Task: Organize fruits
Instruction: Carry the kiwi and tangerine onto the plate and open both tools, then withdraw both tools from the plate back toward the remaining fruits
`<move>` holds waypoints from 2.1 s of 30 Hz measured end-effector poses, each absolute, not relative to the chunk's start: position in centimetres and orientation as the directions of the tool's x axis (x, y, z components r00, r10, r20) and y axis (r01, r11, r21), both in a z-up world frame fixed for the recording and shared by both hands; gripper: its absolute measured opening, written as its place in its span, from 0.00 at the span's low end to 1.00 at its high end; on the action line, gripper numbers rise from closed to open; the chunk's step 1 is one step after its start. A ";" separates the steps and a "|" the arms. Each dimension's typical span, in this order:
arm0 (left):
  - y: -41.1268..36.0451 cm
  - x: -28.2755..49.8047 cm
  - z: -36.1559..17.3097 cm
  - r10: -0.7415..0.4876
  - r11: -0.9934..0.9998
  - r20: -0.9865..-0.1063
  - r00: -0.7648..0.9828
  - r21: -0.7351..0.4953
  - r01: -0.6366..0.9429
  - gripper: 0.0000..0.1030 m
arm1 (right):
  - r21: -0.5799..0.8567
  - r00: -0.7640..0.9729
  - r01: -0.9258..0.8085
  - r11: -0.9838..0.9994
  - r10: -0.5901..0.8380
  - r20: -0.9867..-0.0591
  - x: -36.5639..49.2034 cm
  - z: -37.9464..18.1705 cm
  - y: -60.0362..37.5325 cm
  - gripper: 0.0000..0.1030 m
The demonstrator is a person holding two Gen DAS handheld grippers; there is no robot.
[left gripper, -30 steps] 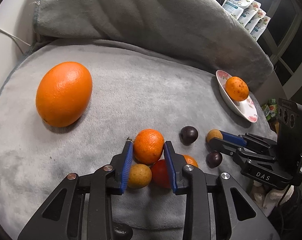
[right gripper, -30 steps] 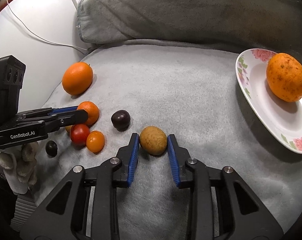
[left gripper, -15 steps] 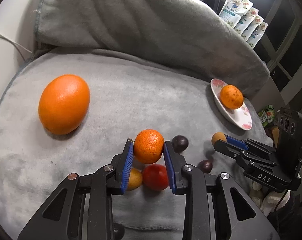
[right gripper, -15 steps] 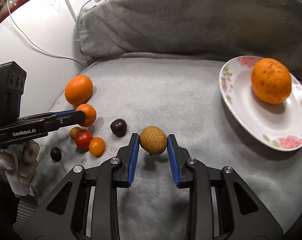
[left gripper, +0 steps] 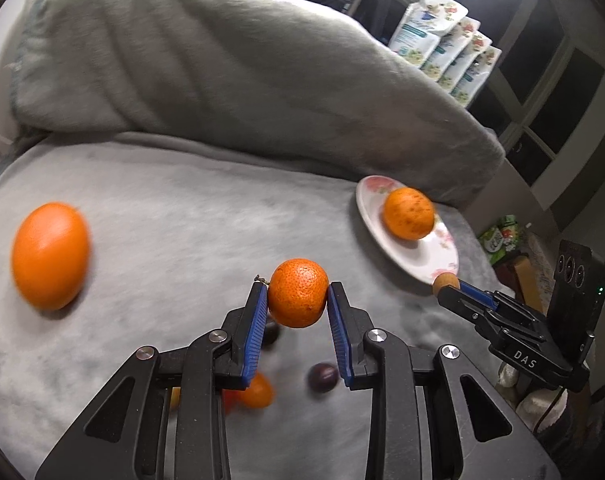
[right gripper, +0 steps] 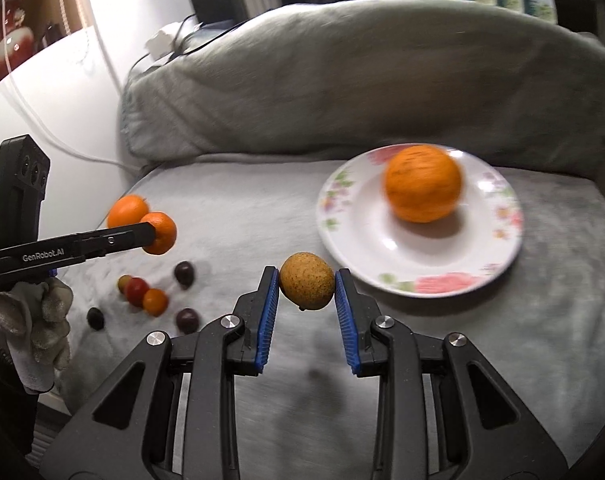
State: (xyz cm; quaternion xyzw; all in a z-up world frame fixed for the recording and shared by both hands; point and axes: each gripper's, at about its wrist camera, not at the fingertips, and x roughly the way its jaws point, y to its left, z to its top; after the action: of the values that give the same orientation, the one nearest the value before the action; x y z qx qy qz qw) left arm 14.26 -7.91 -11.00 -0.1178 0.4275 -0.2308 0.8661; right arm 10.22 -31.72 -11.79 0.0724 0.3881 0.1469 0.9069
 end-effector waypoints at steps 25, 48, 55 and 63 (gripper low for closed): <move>-19.1 18.2 -10.7 -0.536 0.830 -0.717 0.446 -0.348 0.437 0.28 | 0.194 0.686 -0.090 0.977 0.202 -0.699 11.9 -12.8 -39.3 0.29; -19.9 19.0 -9.4 -0.517 0.843 -0.699 0.494 -0.316 0.435 0.62 | 0.156 0.726 -0.089 0.984 0.171 -0.666 11.6 -12.2 -39.2 0.76; -20.1 18.9 -9.3 -0.507 0.847 -0.706 0.494 -0.301 0.438 0.77 | 0.138 0.730 -0.095 0.986 0.163 -0.663 11.3 -11.9 -38.7 0.90; -20.0 18.5 -9.2 -0.500 0.850 -0.706 0.502 -0.291 0.438 0.77 | 0.125 0.718 -0.107 0.986 0.163 -0.676 11.3 -12.0 -38.0 0.94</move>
State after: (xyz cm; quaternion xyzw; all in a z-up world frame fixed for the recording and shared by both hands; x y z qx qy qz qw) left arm 18.52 -19.98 -9.21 -0.0370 0.4192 -0.2710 0.8657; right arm 11.27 -38.04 -12.00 0.0383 0.3680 0.0730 0.9261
